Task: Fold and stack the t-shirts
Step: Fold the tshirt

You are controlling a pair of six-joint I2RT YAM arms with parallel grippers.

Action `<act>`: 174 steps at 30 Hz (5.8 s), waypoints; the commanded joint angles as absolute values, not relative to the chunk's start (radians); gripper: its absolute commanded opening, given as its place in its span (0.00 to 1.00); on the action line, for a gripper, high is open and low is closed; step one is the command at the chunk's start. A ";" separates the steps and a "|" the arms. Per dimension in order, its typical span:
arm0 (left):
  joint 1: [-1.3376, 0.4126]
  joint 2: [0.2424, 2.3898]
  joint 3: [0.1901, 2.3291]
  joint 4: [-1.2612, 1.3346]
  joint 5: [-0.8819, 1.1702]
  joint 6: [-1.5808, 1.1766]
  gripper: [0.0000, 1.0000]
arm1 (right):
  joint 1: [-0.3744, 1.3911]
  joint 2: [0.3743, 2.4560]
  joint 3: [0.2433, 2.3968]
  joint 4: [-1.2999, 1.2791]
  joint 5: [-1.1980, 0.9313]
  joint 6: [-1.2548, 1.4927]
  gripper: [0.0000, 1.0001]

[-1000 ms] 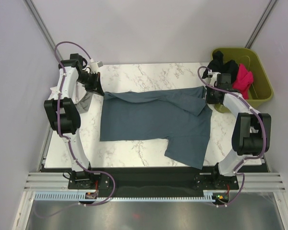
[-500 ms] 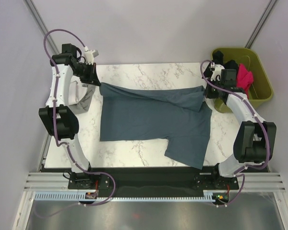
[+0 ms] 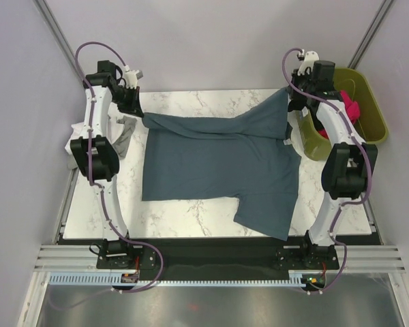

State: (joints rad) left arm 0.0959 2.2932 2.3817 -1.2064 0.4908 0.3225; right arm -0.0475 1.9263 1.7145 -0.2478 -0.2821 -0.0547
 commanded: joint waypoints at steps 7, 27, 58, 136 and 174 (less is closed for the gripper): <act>0.095 2.362 2.523 -0.964 0.419 0.262 0.02 | 0.029 2.216 2.034 -0.138 -0.181 -0.133 0.00; 0.071 2.408 2.448 -0.598 0.256 0.368 0.02 | 0.077 2.431 2.385 0.095 0.051 -0.212 0.00; 0.071 2.195 2.175 -0.782 0.356 0.403 0.02 | 0.057 2.105 1.879 -0.126 -0.168 -0.219 0.00; 0.064 2.109 1.832 -1.238 0.606 0.340 0.32 | 0.069 2.377 2.035 -0.495 -0.561 -0.178 0.30; 0.040 2.056 1.743 -1.195 0.537 0.337 0.37 | 0.078 2.448 2.109 -0.588 -0.644 -0.207 0.04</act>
